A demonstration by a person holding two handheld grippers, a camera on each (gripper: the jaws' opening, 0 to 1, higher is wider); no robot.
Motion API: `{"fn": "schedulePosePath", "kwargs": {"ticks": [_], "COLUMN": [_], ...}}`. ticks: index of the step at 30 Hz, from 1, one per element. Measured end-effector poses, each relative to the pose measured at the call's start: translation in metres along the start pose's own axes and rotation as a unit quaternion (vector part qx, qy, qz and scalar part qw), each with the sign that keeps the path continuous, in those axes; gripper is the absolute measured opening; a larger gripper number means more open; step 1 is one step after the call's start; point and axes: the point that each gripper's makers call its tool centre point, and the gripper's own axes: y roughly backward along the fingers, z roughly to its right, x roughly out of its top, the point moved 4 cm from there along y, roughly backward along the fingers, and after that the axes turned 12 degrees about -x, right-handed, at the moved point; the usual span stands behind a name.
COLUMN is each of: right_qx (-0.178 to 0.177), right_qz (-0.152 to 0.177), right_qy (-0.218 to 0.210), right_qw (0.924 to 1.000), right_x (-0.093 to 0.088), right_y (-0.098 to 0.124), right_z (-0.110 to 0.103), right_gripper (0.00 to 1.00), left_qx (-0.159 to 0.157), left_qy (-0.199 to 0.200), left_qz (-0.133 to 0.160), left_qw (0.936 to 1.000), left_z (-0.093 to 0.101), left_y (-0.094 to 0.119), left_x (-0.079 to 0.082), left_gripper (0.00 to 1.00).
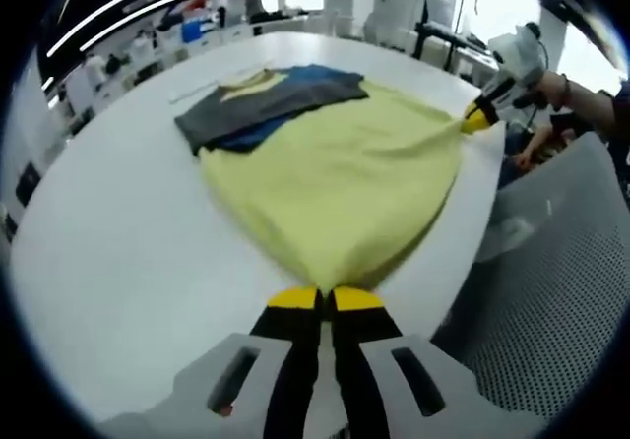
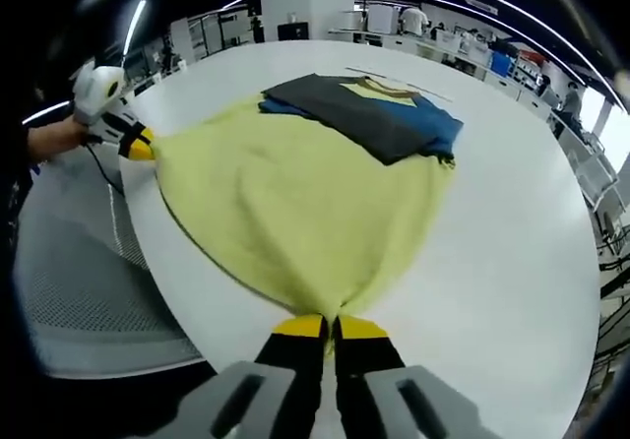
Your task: Fold the garment on the visible template until the final outline fits inside the template.
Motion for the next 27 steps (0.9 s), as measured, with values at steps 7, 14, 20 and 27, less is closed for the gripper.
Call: {"fn": "schedulePosePath", "kwargs": {"ticks": [7,14,20,27], "right_qx": [0.004,0.008,0.011,0.014], "right_qz": [-0.003,-0.011,-0.013,-0.014], "right_qy": [-0.007,-0.019,-0.025,-0.026], "right_qw": [1.0000,0.9997,0.9996,0.9995], "right_x": [-0.003,-0.013,-0.020,-0.028], "right_y": [0.010,0.019,0.028,0.038], "right_z": [-0.003,-0.010,-0.017,-0.025], "right_gripper": [0.00,0.00,0.00,0.00], "left_qx": [0.000,-0.003,-0.004,-0.006], "left_qy": [0.001,0.009,0.025,0.028], "left_qz": [-0.025,-0.039,-0.048,-0.051], "left_qw": [0.9997,0.9992,0.9985,0.9983], "left_z": [0.010,0.022,0.034,0.047], "left_y": [0.004,0.011,0.018,0.025], "left_x": [-0.003,-0.011,-0.017,-0.027], "left_gripper": [0.00,0.00,0.00,0.00]}}
